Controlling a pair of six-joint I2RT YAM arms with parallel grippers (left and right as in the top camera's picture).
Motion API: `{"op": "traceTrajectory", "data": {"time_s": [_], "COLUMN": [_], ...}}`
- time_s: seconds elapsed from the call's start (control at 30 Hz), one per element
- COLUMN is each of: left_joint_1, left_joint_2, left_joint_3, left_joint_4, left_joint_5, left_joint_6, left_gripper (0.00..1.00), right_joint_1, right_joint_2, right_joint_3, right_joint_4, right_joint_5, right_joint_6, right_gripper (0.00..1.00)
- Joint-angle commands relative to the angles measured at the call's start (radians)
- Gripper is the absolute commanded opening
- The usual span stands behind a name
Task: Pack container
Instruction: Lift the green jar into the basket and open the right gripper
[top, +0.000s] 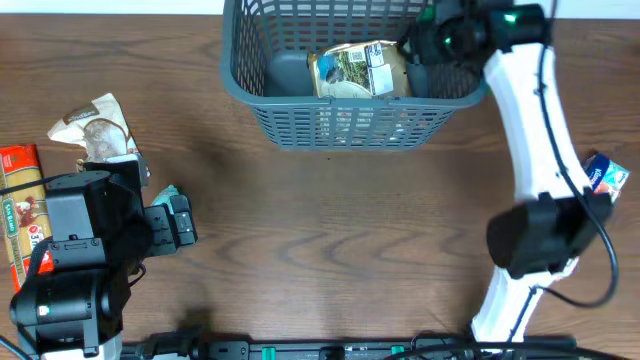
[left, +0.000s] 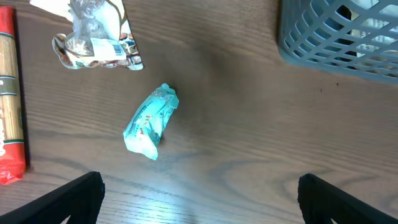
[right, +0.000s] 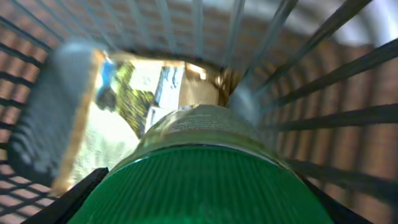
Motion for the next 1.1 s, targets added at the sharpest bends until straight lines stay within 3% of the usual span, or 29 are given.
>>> {"op": "traceTrajectory", "data": {"time_s": [0.0, 0.37, 0.4, 0.47, 0.5, 0.6, 0.73, 0.87, 1.07], "left_joint_1": [0.005, 0.005, 0.005, 0.005, 0.005, 0.005, 0.005, 0.005, 0.005], "left_joint_2": [-0.002, -0.002, -0.002, -0.002, -0.002, -0.002, -0.002, -0.002, -0.002], "left_joint_3": [0.021, 0.021, 0.021, 0.021, 0.021, 0.021, 0.021, 0.021, 0.021], "left_joint_4": [-0.003, -0.003, -0.003, -0.005, -0.006, -0.010, -0.014, -0.014, -0.014], "left_joint_5": [0.007, 0.007, 0.007, 0.007, 0.007, 0.007, 0.007, 0.007, 0.007], "left_joint_6": [0.014, 0.014, 0.014, 0.014, 0.014, 0.014, 0.013, 0.014, 0.014], "left_gripper": [0.99, 0.98, 0.98, 0.99, 0.98, 0.98, 0.98, 0.98, 0.98], "right_joint_1": [0.001, 0.000, 0.000, 0.000, 0.000, 0.000, 0.000, 0.002, -0.047], "right_joint_2": [0.049, 0.173, 0.174, 0.171, 0.169, 0.161, 0.146, 0.129, 0.079], "right_joint_3": [0.015, 0.015, 0.015, 0.015, 0.015, 0.023, 0.107, 0.311, 0.621], "right_joint_4": [-0.002, -0.021, -0.023, -0.024, -0.024, -0.037, -0.097, -0.213, -0.392], "right_joint_5": [0.006, 0.160, 0.159, 0.152, 0.148, 0.091, 0.016, 0.013, 0.204], "right_joint_6": [0.020, 0.091, 0.091, 0.090, 0.089, 0.060, 0.056, 0.057, 0.203], "right_gripper": [0.01, 0.01, 0.07, 0.54, 0.72, 0.99, 0.99, 0.99, 0.99]}}
